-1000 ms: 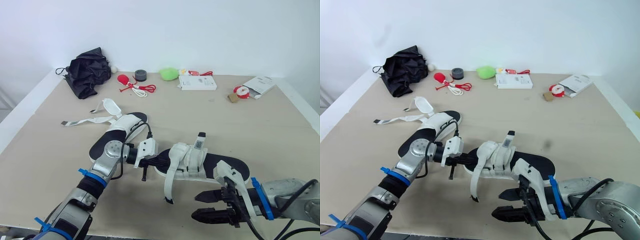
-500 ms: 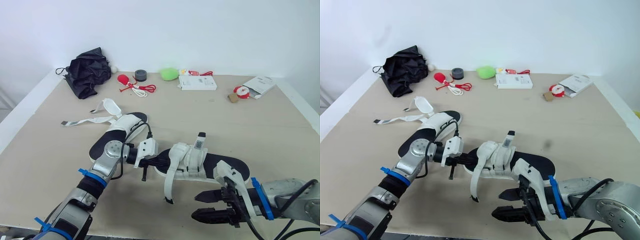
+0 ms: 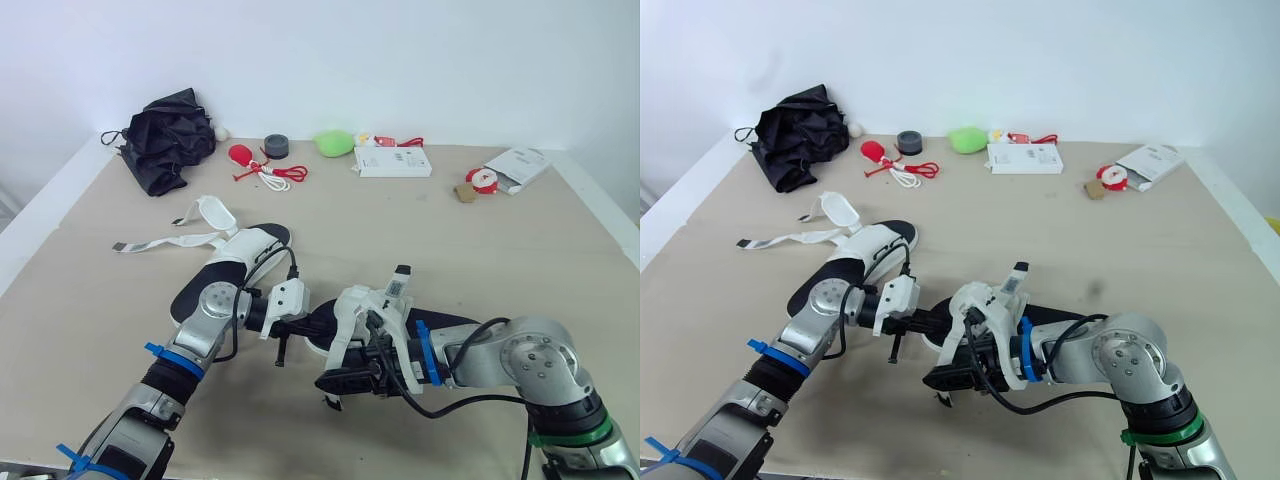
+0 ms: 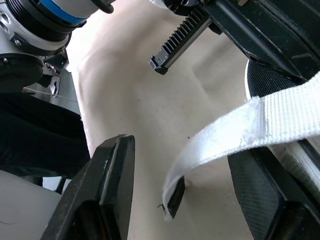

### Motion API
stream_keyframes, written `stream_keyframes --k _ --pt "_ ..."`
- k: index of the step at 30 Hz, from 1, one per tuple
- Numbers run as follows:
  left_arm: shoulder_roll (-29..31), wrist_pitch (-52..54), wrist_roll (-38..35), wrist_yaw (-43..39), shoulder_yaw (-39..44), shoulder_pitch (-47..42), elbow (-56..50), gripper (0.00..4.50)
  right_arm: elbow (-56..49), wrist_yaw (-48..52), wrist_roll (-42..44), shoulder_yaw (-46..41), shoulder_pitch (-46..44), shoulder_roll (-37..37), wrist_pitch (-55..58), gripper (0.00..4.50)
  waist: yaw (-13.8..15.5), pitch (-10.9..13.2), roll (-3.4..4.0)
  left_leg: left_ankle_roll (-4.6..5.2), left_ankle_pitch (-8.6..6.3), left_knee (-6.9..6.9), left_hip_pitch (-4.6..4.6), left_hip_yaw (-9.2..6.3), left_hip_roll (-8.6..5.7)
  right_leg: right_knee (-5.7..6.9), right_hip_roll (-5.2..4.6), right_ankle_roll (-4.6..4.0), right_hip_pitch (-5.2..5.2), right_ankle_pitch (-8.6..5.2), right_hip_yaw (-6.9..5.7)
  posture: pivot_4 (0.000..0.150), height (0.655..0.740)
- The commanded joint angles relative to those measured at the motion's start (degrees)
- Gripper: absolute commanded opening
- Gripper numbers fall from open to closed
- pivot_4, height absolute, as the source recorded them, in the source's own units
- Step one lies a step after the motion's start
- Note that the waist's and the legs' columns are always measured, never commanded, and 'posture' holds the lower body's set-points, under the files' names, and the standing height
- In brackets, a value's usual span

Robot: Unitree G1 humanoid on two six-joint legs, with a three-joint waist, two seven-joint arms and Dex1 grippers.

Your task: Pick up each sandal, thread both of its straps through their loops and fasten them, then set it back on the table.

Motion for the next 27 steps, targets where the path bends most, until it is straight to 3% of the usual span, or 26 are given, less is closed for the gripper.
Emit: stream_keyframes --k 1,3,21,23,24,27 --pt "2.1 4.7 5.8 0.3 -4.9 4.3 6.1 0.00 0.0 -1.5 2.0 -2.8 -0.7 -0.6 1.0 3.09 -0.1 0.0 -0.01 0.01 0.01 0.03 0.03 0.00 0.01 0.00 0.00 0.03 0.01 0.02 0.00 0.150 0.7400" --pt "2.1 4.8 5.7 0.5 -5.0 4.2 6.2 0.00 -0.3 -2.0 3.0 -2.8 -0.5 -0.6 1.5 3.09 -0.2 0.0 -0.02 0.10 0.07 0.04 0.04 0.00 0.03 -0.01 0.00 0.31 -0.03 -0.08 0.00 0.150 0.7400" --pt "3.0 5.5 5.6 0.1 -5.1 4.8 4.9 0.00 -0.5 -3.0 5.2 -0.2 1.1 -1.0 2.2 3.09 -0.3 0.0 -0.01 0.14 0.09 0.00 0.03 -0.03 0.05 -0.01 0.03 0.11 -0.08 -0.04 -0.02 0.150 0.7400" --pt "3.1 5.5 5.6 0.1 -5.1 4.9 4.8 0.00 -0.3 -3.2 4.9 0.1 0.9 -0.7 2.0 2.70 -0.3 0.0 -0.01 0.14 0.09 0.00 0.03 -0.03 0.05 -0.01 0.03 0.10 -0.08 -0.04 -0.02 0.150 0.7400" --pt "3.0 5.5 5.6 0.1 -5.2 4.8 4.9 0.00 -0.2 -3.1 4.8 0.1 0.8 -0.7 1.9 2.01 -0.3 0.0 -0.01 0.14 0.09 0.00 0.03 -0.03 0.06 -0.01 0.04 0.11 -0.07 -0.04 -0.01 0.150 0.7400" --pt "2.8 5.4 5.6 0.2 -5.2 4.6 5.2 0.00 -0.4 -2.8 4.8 -0.1 0.9 -0.8 1.8 1.07 -0.3 0.0 -0.01 0.14 0.09 0.00 0.03 -0.03 0.06 -0.01 0.05 0.10 -0.07 -0.05 -0.02 0.150 0.7400"
